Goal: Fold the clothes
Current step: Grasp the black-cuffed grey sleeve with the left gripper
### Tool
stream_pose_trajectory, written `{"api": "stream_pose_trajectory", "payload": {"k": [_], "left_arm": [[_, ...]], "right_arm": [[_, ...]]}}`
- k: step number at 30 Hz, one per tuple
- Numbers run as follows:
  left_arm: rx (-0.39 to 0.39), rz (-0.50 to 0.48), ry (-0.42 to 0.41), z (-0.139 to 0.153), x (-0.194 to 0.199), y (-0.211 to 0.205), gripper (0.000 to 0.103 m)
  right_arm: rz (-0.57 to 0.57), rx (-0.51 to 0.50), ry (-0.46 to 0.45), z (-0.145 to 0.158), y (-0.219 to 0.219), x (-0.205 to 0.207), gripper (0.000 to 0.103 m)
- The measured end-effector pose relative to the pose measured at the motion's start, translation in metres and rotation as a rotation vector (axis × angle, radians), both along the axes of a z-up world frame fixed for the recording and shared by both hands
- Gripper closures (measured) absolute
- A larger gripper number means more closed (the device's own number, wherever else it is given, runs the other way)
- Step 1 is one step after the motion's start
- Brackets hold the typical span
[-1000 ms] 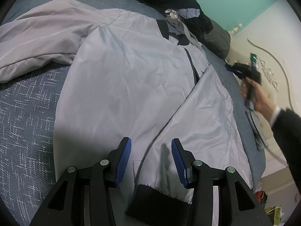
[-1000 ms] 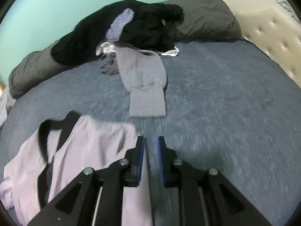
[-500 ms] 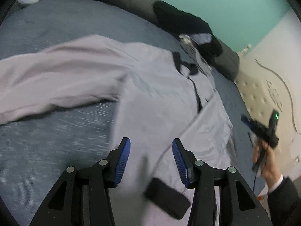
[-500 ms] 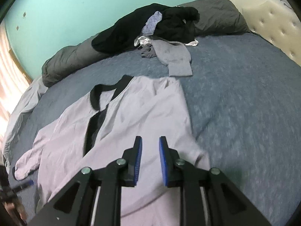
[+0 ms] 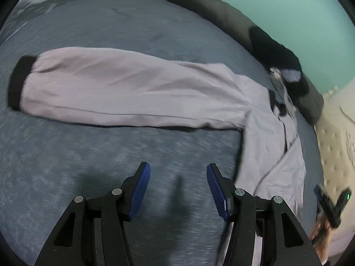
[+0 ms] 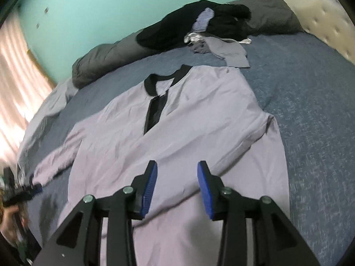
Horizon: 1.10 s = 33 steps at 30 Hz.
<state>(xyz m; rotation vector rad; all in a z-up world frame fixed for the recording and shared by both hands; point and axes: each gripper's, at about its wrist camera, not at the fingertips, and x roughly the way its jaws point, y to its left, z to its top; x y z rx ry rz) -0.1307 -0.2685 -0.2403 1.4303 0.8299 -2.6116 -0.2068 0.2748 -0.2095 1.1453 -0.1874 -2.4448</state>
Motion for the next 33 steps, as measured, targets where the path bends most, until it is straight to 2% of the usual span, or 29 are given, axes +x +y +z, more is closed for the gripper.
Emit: {"api": "stream_pose_trajectory", "payload": {"k": [3, 6, 12, 14, 16, 17, 22, 27, 29, 33], "left_arm": [[-0.004, 0.053, 0.010, 0.001, 0.006, -0.021, 0.046], [0.027, 0.132, 0.009, -0.003, 0.010, -0.049, 0.046], [0.002, 0.225, 0.006, -0.013, 0.009, -0.082, 0.046], [0.020, 0.239, -0.001, -0.018, 0.006, -0.088, 0.046], [0.037, 0.263, -0.004, -0.022, 0.003, -0.093, 0.046], [0.042, 0.271, -0.002, -0.024, 0.002, -0.094, 0.046], [0.040, 0.301, 0.011, -0.032, -0.006, -0.101, 0.046], [0.106, 0.374, 0.046, -0.043, -0.008, -0.113, 0.045], [0.122, 0.388, 0.066, -0.045, -0.010, -0.115, 0.041], [0.101, 0.416, 0.086, -0.043, -0.014, -0.121, 0.040]], "right_arm": [[0.017, -0.029, -0.007, -0.004, -0.003, 0.013, 0.065], [0.019, -0.057, -0.016, -0.008, -0.007, 0.023, 0.065], [0.021, -0.110, 0.002, -0.008, -0.011, 0.042, 0.065], [0.028, -0.109, 0.004, -0.009, -0.014, 0.046, 0.064], [0.037, -0.103, -0.004, -0.013, -0.017, 0.050, 0.057], [0.035, -0.102, -0.004, -0.015, -0.017, 0.051, 0.050], [0.028, -0.111, -0.016, -0.026, -0.017, 0.054, 0.049], [0.025, -0.105, -0.012, -0.031, -0.017, 0.055, 0.049], [0.017, -0.104, -0.008, -0.033, -0.017, 0.056, 0.049], [0.004, -0.093, -0.002, -0.039, -0.019, 0.059, 0.049]]}}
